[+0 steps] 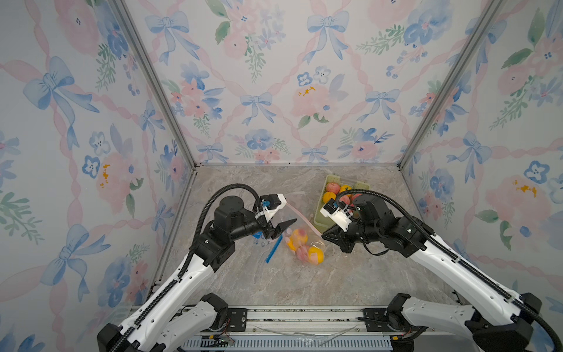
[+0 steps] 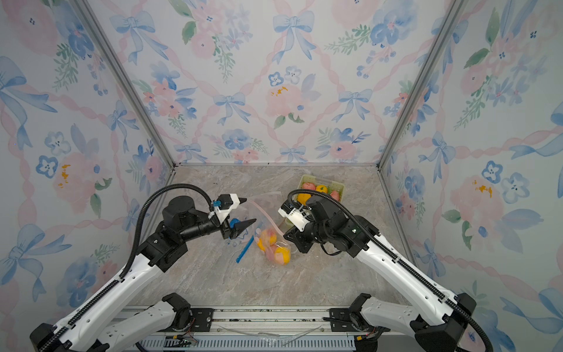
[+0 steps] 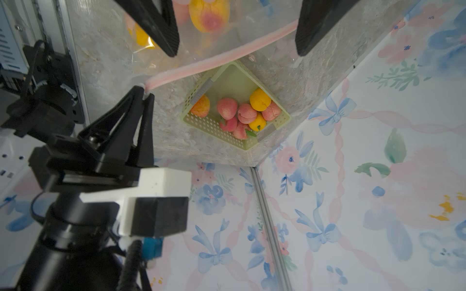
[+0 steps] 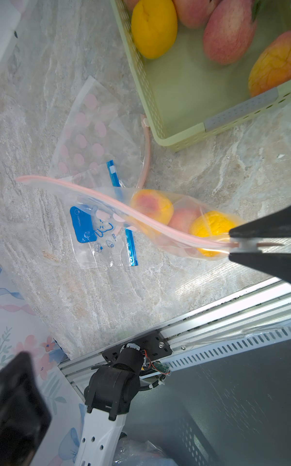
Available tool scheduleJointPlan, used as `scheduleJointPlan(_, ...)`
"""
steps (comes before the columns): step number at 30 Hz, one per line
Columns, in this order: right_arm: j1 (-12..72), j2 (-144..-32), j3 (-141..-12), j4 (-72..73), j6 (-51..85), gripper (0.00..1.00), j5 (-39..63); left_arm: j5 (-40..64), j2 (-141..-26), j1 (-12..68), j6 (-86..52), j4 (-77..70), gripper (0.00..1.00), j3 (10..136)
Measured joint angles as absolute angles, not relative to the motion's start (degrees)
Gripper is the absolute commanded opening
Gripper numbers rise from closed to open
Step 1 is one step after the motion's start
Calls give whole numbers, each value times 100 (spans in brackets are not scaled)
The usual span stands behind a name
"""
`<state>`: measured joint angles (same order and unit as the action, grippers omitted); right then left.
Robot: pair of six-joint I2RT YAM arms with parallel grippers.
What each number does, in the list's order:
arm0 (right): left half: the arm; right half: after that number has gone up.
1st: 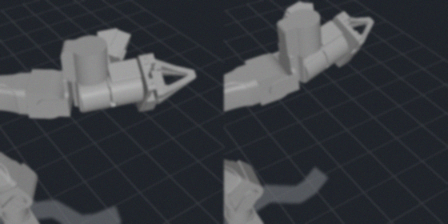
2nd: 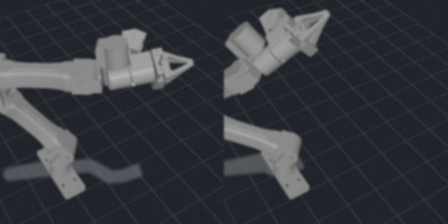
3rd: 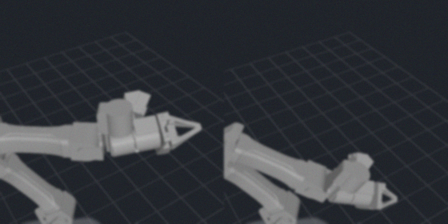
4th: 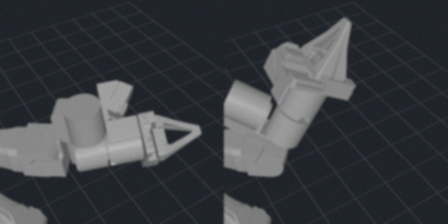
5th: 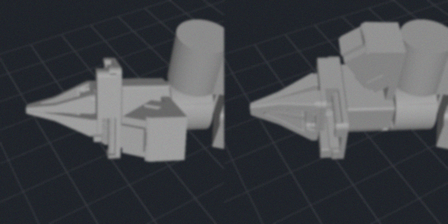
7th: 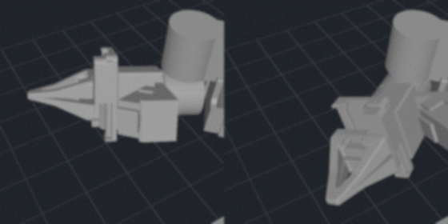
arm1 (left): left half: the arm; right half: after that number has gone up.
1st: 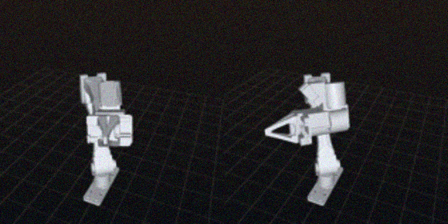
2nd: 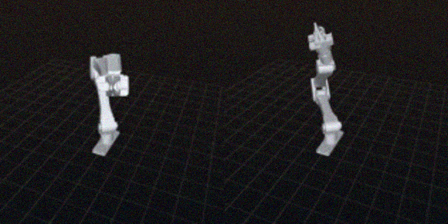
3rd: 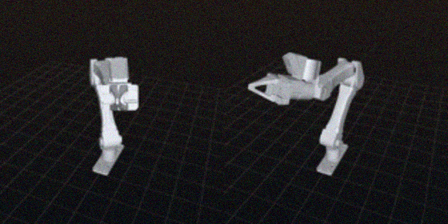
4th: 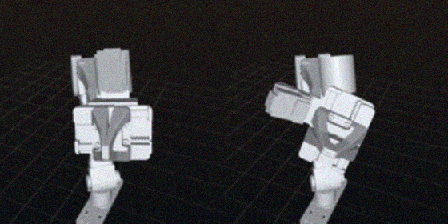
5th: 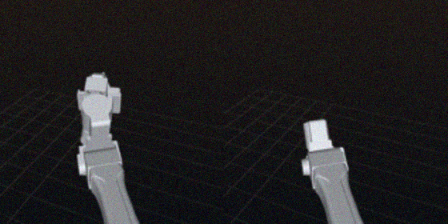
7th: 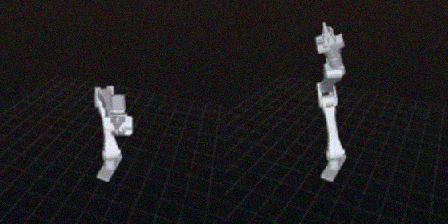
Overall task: Place the peach in a zip-top bag and seal the zipper
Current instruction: Zip the zipper on the zipper food storage bag, then pick up the zipper food storage bag at the center of the board.
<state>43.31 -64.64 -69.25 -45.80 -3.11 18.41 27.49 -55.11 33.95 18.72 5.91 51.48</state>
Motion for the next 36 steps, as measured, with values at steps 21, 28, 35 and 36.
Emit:
scheduleJointPlan(21,4560,-6497,-7544,-5107,-777,0,1809,3459,-7568,3548,5181,2447,68,6796)
scheduleJointPlan(28,4560,-6497,-7544,-5194,-915,0,1765,3806,-7795,3522,5426,2633,68,6873)
scheduleJointPlan(35,4598,-6501,-7644,-5190,-1063,0,1732,3889,-8390,3511,5513,2832,56,7192)
scheduleJointPlan(36,4598,-6512,-7677,-5192,-1079,0,1721,3892,-8449,3511,5518,2869,49,7236)
